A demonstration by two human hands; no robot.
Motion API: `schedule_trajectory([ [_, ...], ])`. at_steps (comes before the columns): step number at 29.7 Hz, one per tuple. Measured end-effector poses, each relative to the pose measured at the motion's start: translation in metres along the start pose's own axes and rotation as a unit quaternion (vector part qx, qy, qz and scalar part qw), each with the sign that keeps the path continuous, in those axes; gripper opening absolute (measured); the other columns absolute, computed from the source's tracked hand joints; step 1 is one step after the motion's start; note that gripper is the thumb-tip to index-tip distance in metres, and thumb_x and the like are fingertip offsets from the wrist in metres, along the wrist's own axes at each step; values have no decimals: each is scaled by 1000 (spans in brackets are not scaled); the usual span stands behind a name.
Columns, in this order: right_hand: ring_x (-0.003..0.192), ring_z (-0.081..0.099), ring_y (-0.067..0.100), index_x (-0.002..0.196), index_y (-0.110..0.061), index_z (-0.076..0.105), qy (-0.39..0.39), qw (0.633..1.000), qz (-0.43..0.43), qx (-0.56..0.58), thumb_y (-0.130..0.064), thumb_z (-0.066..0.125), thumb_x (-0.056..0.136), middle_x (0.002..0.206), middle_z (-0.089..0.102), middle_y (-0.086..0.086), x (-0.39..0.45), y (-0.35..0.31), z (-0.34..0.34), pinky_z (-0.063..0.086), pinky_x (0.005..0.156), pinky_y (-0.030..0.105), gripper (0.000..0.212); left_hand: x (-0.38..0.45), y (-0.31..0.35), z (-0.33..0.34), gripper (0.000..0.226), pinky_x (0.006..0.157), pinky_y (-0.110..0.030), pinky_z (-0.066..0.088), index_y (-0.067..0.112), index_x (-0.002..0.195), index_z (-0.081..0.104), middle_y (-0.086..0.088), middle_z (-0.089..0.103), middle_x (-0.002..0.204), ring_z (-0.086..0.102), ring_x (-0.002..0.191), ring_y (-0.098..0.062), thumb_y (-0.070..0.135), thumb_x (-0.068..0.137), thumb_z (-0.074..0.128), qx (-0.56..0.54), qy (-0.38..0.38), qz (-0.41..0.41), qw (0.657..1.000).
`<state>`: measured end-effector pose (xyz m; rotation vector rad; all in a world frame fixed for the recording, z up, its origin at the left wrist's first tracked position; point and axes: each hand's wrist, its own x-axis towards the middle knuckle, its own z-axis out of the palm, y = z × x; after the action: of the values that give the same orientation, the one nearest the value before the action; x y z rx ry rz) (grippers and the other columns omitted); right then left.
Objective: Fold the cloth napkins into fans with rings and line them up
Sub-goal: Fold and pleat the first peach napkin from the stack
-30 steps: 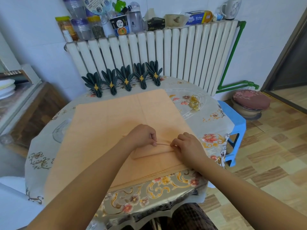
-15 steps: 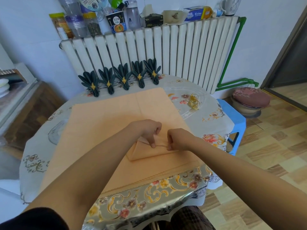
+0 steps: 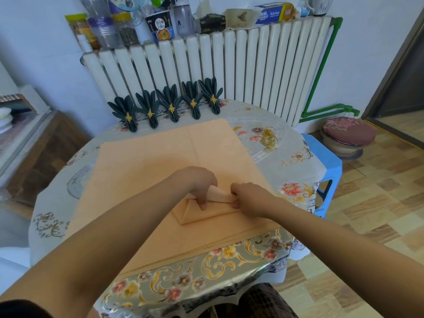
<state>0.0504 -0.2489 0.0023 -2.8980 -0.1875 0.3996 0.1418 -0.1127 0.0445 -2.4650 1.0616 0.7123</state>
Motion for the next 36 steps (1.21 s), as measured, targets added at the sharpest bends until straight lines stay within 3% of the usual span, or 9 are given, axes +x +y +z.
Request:
schedule_trajectory([
  [5, 81, 42, 23, 100, -10, 44, 128, 990, -32, -54, -2, 47, 89, 97, 55, 11, -2, -2, 1, 31, 64, 30, 14, -26, 3, -5, 28, 53, -27, 36, 23, 86, 57, 8, 49, 67, 51, 70, -16, 44, 78, 73, 81, 68, -72, 992],
  [8, 67, 46, 24, 83, -10, 49, 274, 956, -61, -89, 8, 68, 66, 75, 54, 7, -5, -2, 9, 26, 56, 29, 31, -50, 13, -3, 6, 53, -28, 31, 22, 94, 60, 7, 53, 72, 52, 69, -17, 19, 88, 62, 172, 181, -129, 960],
  [10, 61, 48, 25, 77, -10, 51, 301, 948, -82, -70, 5, 76, 63, 68, 52, 6, -12, -4, 14, 26, 52, 29, 32, -61, 24, 12, 19, 55, -29, 31, 20, 100, 60, 3, 61, 83, 58, 75, -20, 5, 90, 53, 202, 204, -145, 947],
  [13, 81, 48, 25, 91, -9, 51, 225, 967, -115, -15, -12, 58, 88, 85, 55, 8, -20, -2, 28, 27, 63, 30, 8, -70, 37, 38, 19, 63, -30, 37, 16, 105, 60, -1, 65, 99, 63, 91, -21, 5, 94, 49, 178, 172, -129, 960],
  [16, 84, 45, 18, 91, -17, 50, 146, 981, -107, 63, -25, 60, 89, 89, 55, 2, -29, -3, 32, 28, 65, 29, 13, -78, 43, 50, 12, 66, -29, 38, 17, 103, 61, -3, 66, 105, 63, 96, -22, 18, 92, 57, 125, 128, -121, 976],
  [19, 76, 49, 11, 82, -22, 55, 103, 978, -62, 170, -23, 74, 77, 81, 57, -6, -31, -3, 19, 35, 61, 23, 19, -80, 32, 46, 30, 63, -28, 39, 20, 92, 60, 1, 63, 88, 58, 82, -20, 44, 79, 72, 62, 84, -113, 988],
  [24, 72, 50, 6, 80, -20, 64, 53, 981, -23, 186, -23, 81, 69, 77, 58, -10, -27, -4, 7, 34, 56, 13, 21, -81, -5, 43, 43, 54, -29, 32, 14, 74, 58, 3, 49, 64, 46, 61, -16, 56, 81, 65, -85, 50, -77, 992],
  [30, 78, 52, 10, 88, -16, 68, 38, 982, -17, 183, -27, 82, 69, 82, 59, -7, -23, -2, 4, 38, 62, 16, 26, -75, -27, 53, 52, 53, -30, 22, 14, 67, 45, 1, 43, 66, 37, 59, -16, 60, 79, 65, -182, 85, -108, 974],
  [36, 78, 53, 7, 93, -27, 60, 44, 976, -18, 213, -29, 80, 72, 82, 58, -9, -24, 4, 9, 40, 68, 19, 30, -71, -31, 67, 50, 58, -31, 24, 11, 86, 45, -3, 42, 79, 39, 69, -17, 53, 78, 71, -320, 145, -179, 919],
])
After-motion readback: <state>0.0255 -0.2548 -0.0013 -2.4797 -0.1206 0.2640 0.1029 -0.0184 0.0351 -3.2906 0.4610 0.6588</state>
